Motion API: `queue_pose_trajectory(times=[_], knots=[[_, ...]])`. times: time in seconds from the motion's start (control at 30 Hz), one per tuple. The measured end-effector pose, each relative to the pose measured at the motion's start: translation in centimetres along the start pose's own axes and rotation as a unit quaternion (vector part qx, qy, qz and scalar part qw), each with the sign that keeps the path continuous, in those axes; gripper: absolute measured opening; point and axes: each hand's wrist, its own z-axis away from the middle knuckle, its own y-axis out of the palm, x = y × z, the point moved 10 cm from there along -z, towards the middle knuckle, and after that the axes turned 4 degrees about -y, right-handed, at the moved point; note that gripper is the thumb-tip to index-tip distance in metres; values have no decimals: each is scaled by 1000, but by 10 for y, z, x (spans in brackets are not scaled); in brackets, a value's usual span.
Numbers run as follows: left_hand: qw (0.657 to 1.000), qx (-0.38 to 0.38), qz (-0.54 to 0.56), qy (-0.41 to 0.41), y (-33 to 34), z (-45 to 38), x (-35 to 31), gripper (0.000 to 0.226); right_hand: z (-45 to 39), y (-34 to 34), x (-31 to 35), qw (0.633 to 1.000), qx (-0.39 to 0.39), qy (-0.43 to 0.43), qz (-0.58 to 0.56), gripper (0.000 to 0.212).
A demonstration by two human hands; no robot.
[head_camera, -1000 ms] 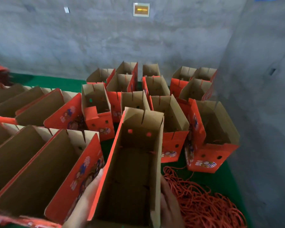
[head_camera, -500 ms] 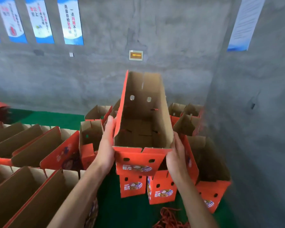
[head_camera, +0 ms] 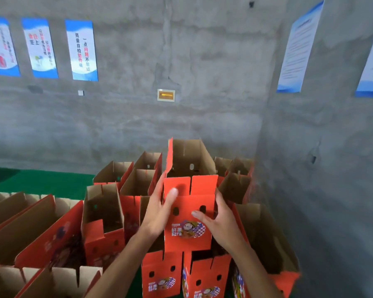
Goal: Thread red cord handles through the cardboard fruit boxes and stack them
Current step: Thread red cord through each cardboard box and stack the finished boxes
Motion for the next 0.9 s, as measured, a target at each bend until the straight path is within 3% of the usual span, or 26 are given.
queue_pose_trajectory(times=[0.1, 0.2, 0.27, 0.37, 0.43, 0.5, 0.57, 0.7, 0.8, 0.9], knots=[[997, 35, -67, 20, 10, -20, 11, 83, -24, -3, -17, 999, -42, 3, 11, 84], [984, 11, -166, 63, 6, -49, 27, 85, -54, -8, -37, 991, -94, 21, 89, 79], [977, -29, -204, 48, -2, -69, 40, 78, -70, -12, -44, 975, -126, 34, 178, 70], [966, -121, -227, -38, -17, -89, 67, 42, -94, -11, -49, 962, -168, 30, 215, 38], [959, -158, -214, -94, -23, -98, 83, 12, -109, -6, -55, 962, -180, 31, 202, 29], [959, -146, -209, -127, -19, -107, 95, 15, -124, 5, -60, 965, -159, 14, 206, 22], [959, -104, -227, -133, -9, -113, 103, 3, -136, 20, -69, 968, -103, 11, 227, 14], [958, -16, -243, -148, 3, -109, 112, 41, -145, 45, -90, 965, 3, 26, 260, 53], [958, -4, -235, -163, -5, -95, 118, 48, -138, 57, -98, 968, 54, 29, 243, 58], [949, -11, -268, -164, -23, -75, 118, 54, -120, 62, -93, 974, 49, 20, 219, 53]])
